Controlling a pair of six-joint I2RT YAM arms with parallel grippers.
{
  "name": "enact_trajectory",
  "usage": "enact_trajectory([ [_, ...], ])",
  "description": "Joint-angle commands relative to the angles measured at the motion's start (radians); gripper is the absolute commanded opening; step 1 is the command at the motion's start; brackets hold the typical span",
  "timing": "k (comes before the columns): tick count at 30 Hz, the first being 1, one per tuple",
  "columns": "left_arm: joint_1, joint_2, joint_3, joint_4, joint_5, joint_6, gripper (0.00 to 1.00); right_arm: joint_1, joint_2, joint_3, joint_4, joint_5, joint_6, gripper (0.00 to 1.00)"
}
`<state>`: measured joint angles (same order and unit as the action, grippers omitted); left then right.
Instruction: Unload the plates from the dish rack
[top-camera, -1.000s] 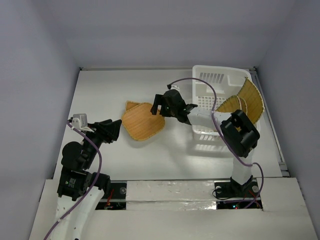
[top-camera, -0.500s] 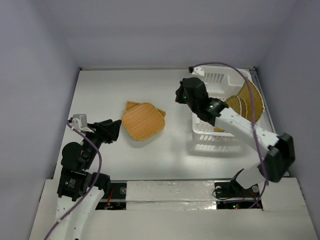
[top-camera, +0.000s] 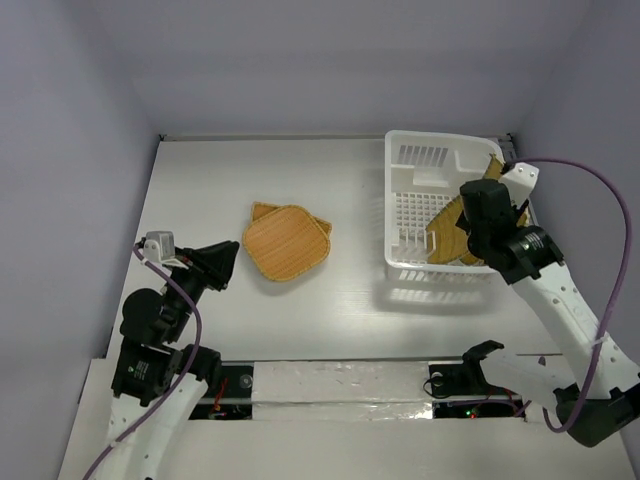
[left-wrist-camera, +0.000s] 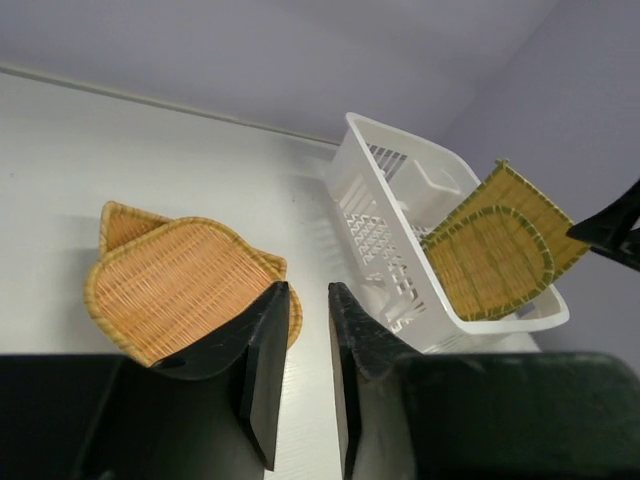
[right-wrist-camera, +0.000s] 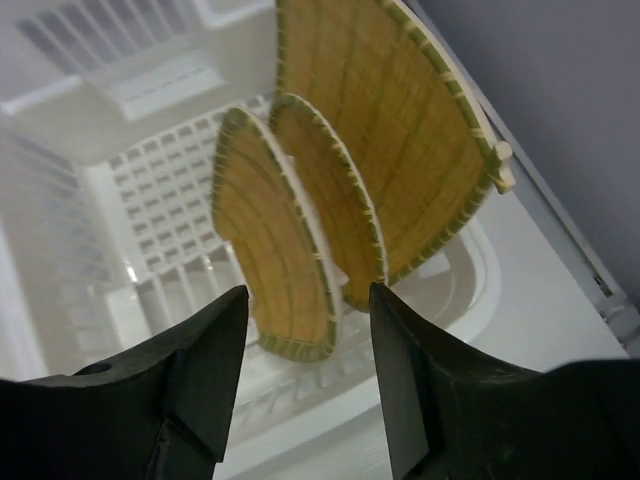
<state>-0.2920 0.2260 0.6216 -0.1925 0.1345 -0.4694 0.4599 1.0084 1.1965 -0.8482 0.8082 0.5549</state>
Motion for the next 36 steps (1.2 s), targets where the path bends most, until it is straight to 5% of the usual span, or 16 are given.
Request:
enact_trajectory([
  [1,-0.019,-0.02,0.007,0.036,-0.007,0.003,0.2,-0.067,0.035,-0.026,-0.095,0.005,-0.021,0.58],
  [11,-0.047,-0.045,0.012,0.03,-0.013,0.005,0.32,-0.181,0.174,-0.063,0.043,-0.099,-0.141,0.47],
  [26,-0.047,-0.06,0.01,0.03,-0.016,0.003,0.36,-0.181,0.214,0.081,-0.047,-0.047,-0.24,0.01],
  [36,-0.047,-0.06,0.01,0.028,-0.022,0.003,0.37,-0.139,0.208,0.276,-0.155,0.062,-0.263,0.0],
])
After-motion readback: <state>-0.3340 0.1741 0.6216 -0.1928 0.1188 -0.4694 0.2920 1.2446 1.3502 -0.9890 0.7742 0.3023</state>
